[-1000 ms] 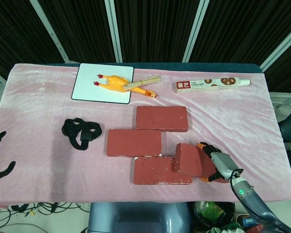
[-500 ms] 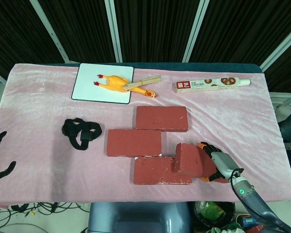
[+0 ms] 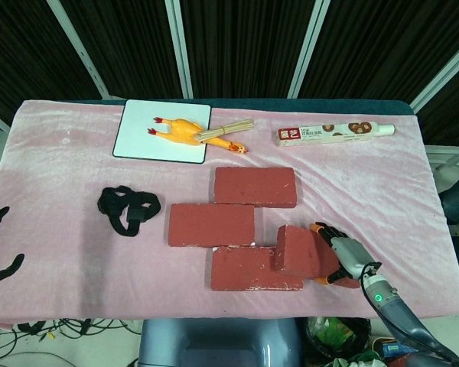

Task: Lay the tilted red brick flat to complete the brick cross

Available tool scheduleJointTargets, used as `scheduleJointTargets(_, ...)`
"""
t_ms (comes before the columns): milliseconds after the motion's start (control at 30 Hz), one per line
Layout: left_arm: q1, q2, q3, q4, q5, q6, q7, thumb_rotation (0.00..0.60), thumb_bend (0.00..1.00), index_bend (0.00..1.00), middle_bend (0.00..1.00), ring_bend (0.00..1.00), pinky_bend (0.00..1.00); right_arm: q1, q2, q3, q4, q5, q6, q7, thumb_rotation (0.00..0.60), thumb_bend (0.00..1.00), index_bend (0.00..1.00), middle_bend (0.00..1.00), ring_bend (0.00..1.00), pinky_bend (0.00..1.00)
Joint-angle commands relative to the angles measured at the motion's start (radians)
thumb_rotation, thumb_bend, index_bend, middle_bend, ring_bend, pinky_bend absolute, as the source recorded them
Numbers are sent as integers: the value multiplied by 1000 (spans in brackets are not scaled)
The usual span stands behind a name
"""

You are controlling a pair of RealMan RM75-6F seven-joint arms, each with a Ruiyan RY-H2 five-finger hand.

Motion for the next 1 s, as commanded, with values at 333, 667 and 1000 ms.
scheduleJointTargets(333,0,-2,-2,-1,-7,0,5,600,247,95,29,0,0,16,-3,-1,23,21,-38,9,600,0,0,2,0,93)
scheduleJointTargets(667,2,-4,-4,0,-12,2,6,600,247,95,29,0,0,23,-4,4,22,25,-59,38,600,36,6,179,174,93)
scheduleJointTargets(1000,2,-3,-4,-1,-11,3,5,600,248,95,29,0,0,19,15,29,11,6,-32,66,600,75,62,228,223,93)
